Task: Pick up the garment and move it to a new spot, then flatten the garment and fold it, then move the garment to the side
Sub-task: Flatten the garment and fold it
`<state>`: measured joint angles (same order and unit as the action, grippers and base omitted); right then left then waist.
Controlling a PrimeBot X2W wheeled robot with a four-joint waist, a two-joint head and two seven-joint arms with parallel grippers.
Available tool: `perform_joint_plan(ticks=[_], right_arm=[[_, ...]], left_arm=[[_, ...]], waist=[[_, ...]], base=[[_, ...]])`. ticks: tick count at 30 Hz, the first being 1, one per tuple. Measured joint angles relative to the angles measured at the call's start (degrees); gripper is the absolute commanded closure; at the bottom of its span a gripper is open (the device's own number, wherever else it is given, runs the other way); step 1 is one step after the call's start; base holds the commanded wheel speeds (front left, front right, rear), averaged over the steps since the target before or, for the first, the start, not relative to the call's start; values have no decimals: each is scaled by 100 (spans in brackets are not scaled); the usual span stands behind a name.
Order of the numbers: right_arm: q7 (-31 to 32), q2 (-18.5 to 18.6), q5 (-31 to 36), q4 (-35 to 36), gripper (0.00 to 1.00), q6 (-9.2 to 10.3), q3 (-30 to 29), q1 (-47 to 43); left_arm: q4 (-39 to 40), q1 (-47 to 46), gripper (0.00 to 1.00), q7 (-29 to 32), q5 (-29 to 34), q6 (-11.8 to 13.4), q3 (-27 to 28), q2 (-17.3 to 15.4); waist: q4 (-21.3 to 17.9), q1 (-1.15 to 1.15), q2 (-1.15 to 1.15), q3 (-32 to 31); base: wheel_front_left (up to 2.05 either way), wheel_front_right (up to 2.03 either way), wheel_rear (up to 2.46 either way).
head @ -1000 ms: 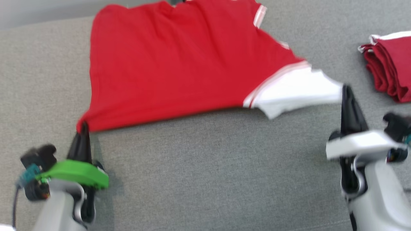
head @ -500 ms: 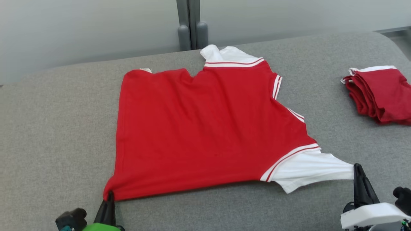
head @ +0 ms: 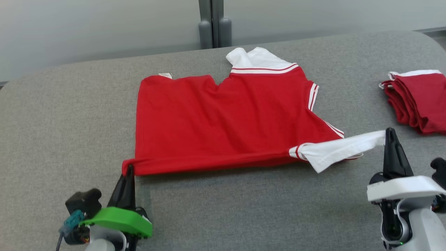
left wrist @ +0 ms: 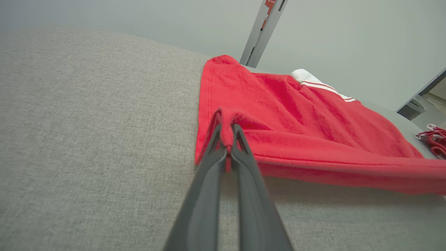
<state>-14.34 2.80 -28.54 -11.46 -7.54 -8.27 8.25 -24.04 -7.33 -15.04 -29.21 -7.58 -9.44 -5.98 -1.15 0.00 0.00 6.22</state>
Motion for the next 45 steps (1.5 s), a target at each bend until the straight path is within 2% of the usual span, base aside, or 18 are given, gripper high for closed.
perform_joint_plan(ticks=[14, 15, 16, 17, 23, 29, 33, 38, 45], right_arm=[[-58, -3, 727, -1544, 100, 1, 109, 2251], [-58, -2, 850, -1613, 100, 1, 132, 2351], [-58, -4, 975, -1656, 64, 1, 124, 2434], [-59, -3, 1040, -1673, 0, 1, 116, 2484], [-65, 0, 1731, -1287, 0, 1, 93, 2483], [-65, 1, 2070, -883, 0, 0, 147, 2031], [-65, 2, 2105, -793, 0, 1, 188, 1734], [-65, 1, 1968, -798, 0, 1, 204, 1435], [-65, -2, 2005, -1106, 0, 0, 328, 1226]], left_arm=[[-637, -1632, 100, 0, -307, 0, -567, -333], [-658, -1695, 79, 0, -308, 0, -559, -363], [-664, -1743, 26, 0, -303, 0, -520, -378], [-667, -1773, 0, -1, -296, 0, -492, -385], [-327, -1774, 0, -1, -78, 1, -209, -358], [-53, -1402, 0, 0, 300, 1, 120, -369], [43, -1208, 0, 0, 542, 1, 199, -331], [-44, -1038, 0, -1, 563, 1, 227, -219], [-319, -1003, 0, 0, 481, 1, 2, -252]], waist=[[130, 0, 0, 1069], [133, 0, 0, 1146], [136, 0, 0, 1223], [138, 0, 0, 1278], [169, 0, 0, 1518], [175, 0, 0, 1409], [162, 0, 0, 1304], [141, 0, 0, 1188], [69, 0, 0, 1230]], base=[[0, 0, 0], [0, 0, 0], [0, 0, 0], [0, 0, 0], [0, 0, 0], [0, 0, 0], [0, 0, 0], [0, 0, 0], [0, 0, 0]])
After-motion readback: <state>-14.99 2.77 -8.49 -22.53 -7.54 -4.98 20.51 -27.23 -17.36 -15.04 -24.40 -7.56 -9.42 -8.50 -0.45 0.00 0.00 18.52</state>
